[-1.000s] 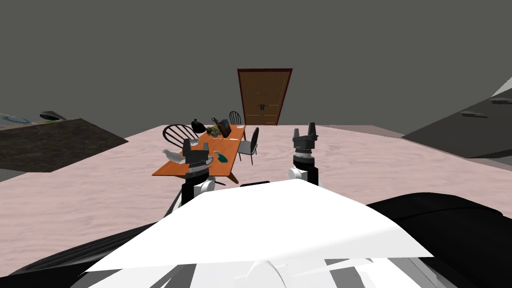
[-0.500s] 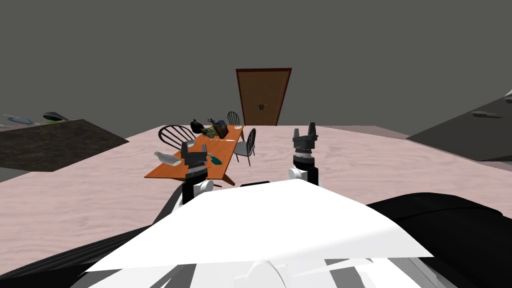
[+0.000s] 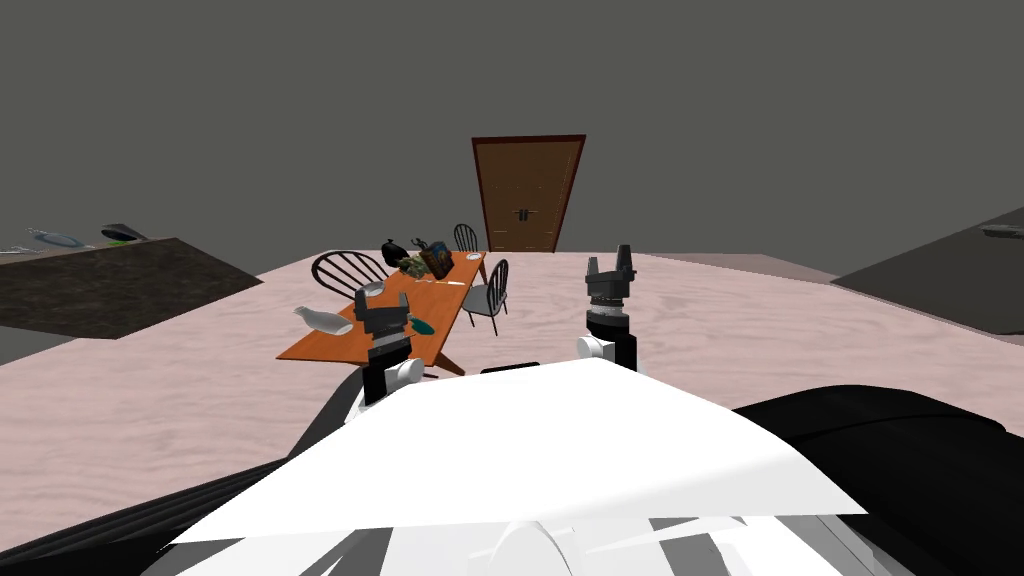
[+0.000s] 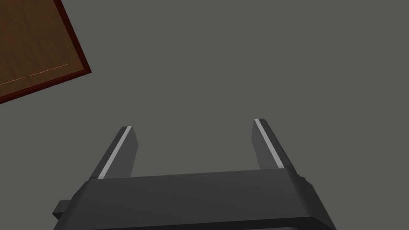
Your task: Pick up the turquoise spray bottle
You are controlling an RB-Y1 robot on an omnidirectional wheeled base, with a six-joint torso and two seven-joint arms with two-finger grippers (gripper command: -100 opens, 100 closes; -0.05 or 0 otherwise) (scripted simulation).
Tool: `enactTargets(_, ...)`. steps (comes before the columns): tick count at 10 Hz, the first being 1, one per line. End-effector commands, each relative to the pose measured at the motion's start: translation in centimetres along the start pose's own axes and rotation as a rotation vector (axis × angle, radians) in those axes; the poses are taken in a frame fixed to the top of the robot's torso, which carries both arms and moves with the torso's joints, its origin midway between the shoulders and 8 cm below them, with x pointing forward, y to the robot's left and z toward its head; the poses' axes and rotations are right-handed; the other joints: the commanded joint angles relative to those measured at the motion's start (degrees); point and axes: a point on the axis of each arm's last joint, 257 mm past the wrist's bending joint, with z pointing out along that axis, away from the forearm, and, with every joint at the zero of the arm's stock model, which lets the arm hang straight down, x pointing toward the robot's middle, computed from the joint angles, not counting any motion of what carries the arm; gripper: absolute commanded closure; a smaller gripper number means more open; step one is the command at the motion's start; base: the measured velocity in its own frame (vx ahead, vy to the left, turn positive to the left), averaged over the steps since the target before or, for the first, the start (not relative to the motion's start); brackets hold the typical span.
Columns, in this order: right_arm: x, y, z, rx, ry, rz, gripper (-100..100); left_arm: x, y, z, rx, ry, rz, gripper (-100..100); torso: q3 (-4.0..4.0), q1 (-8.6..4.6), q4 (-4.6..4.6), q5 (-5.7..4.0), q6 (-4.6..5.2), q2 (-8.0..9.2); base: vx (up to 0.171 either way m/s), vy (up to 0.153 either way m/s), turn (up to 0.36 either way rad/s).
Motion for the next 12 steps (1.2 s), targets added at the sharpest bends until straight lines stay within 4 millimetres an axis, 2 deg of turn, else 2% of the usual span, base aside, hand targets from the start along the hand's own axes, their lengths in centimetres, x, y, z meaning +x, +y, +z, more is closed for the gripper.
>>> enactTargets(1, 0.0, 0.0, 0.0, 0.000, 0.000, 0.000, 0, -1.0, 0.7, -0.2, -0.006, -0.021, -0.017, -100, 0.00, 0.00, 0.00, 0.00, 0.00, 0.00, 0.059, -0.076, 0.032)
enactTargets(2, 0.0, 0.0, 0.0, 0.000, 0.000, 0.000, 0, -2.1, 0.4, 0.2, 0.017, -0.043, -0.058, -100, 0.01, 0.04, 0.00, 0.00, 0.01, 0.02, 0.084, -0.085, 0.075)
enactTargets(5, 0.0, 0.0, 0.0, 0.000, 0.000, 0.000, 0, -4.5, 1.8, -0.5, 0.001, -0.095, -0.088, -100, -0.07, -0.04, -0.02, -0.01, 0.01, -0.13, 0.089, -0.085, 0.049)
enactTargets(7, 0.0, 0.0, 0.0, 0.000, 0.000, 0.000, 0, -7.5, 2.1, -0.6, 0.030, -0.164, -0.168, -100, -0.06, 0.05, -0.03, 0.01, -0.01, -0.11, 0.109, -0.089, 0.109)
enactTargets(8, 0.0, 0.0, 0.0, 0.000, 0.000, 0.000, 0, -8.2, 2.9, -1.2, 0.012, -0.179, -0.164, -100, -0.12, -0.01, -0.05, -0.01, 0.00, -0.22, 0.108, -0.079, 0.066)
enactTargets(10, 0.0, 0.0, 0.0, 0.000, 0.000, 0.000, 0, -11.2, 3.4, -1.6, 0.043, -0.256, -0.245, -100, -0.14, 0.18, -0.05, 0.03, -0.01, -0.24, 0.154, -0.050, 0.159)
enactTargets(11, 0.0, 0.0, 0.0, 0.000, 0.000, 0.000, 0, -11.8, 4.1, -2.2, 0.027, -0.271, -0.245, -100, -0.23, 0.15, -0.09, 0.03, -0.01, -0.40, 0.130, -0.061, 0.056)
enactTargets(12, 0.0, 0.0, 0.0, 0.000, 0.000, 0.000, 0, -13.3, 4.4, -2.6, 0.042, -0.312, -0.289, -100, -0.18, 0.16, -0.08, 0.03, 0.02, -0.30, 0.123, -0.039, 0.111)
